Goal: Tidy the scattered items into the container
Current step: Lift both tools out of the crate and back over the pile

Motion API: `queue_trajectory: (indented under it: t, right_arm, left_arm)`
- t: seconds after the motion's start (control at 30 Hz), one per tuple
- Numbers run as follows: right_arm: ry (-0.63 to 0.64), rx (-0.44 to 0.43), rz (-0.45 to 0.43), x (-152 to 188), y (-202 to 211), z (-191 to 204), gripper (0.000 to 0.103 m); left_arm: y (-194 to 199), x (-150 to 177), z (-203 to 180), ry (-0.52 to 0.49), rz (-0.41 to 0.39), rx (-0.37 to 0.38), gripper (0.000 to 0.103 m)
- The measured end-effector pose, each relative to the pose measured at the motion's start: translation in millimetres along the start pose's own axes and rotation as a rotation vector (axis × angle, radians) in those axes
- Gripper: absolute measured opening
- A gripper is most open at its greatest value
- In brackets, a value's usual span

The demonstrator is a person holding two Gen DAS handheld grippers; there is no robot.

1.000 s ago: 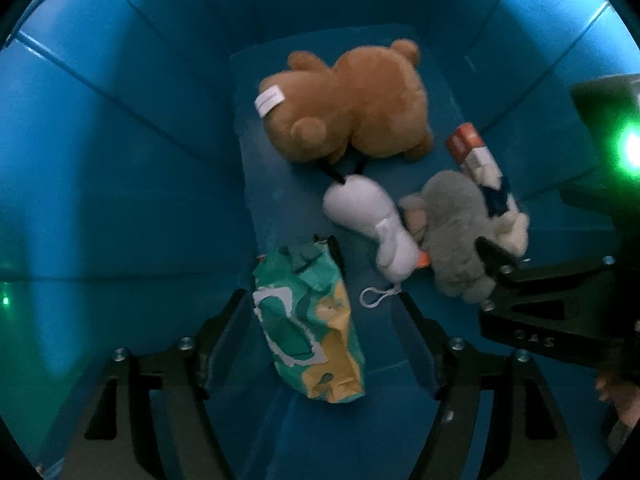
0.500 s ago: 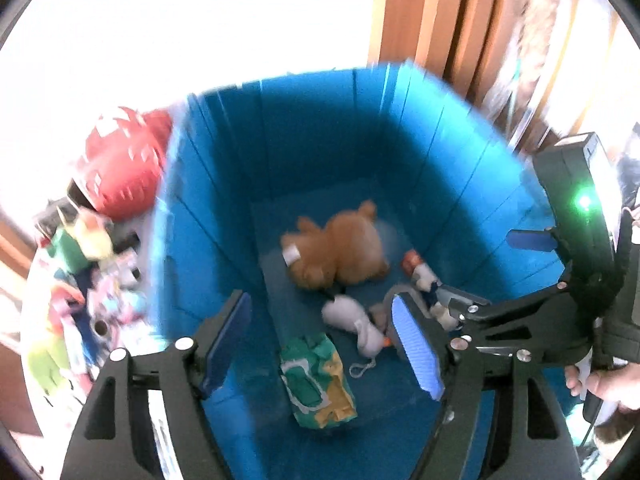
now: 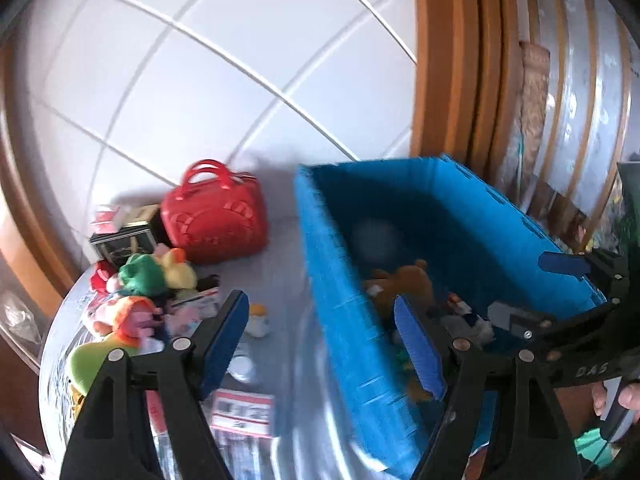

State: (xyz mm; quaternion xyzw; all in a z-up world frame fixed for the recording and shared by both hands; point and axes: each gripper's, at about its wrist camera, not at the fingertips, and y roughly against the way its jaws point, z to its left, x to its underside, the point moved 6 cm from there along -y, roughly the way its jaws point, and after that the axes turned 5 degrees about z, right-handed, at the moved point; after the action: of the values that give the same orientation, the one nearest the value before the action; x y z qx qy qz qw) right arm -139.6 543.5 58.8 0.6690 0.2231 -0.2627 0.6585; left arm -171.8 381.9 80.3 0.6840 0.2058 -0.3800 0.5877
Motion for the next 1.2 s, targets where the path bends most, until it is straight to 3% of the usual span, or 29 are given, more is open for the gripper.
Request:
queue_trajectory:
  t: [0.23, 0.37, 0.6, 0.73, 0.97, 1.1, 1.2]
  right_arm:
    - [0.04, -0.105, -0.043, 5, -9, 124, 0.103]
    - [0.08, -0.155, -0.047, 7, -24, 179, 0.103]
    - [0.167, -0.231, -0.035, 11, -69, 239, 0.103]
    - [0.204, -0.309, 0.023, 19, -108, 268, 0.103]
    - [0.223, -0.392, 0.133, 38, -160, 332, 0.103]
    - [0.233, -0.44, 0.139, 45, -174, 384, 0.103]
    - [0.235, -0.461, 0.149, 58, -188, 434, 0.103]
  left_arm:
    - [27, 52, 122, 0.148, -0.058, -0.083, 0.075]
    - [23, 88, 182, 0.19, -0.017, -0.143, 0.075]
    - [6, 158, 277, 0.332, 0.082, -0.271, 0.075]
    - [5, 203, 326, 0.387, 0.144, -0.381, 0.075]
    - [25, 283, 416, 0.519, 0.227, -0.49, 0.075]
    - [29, 328, 478, 0.577, 0.295, -0.498, 0.075]
    - [26, 346, 520, 0.541, 0.323, -0.502, 0.075]
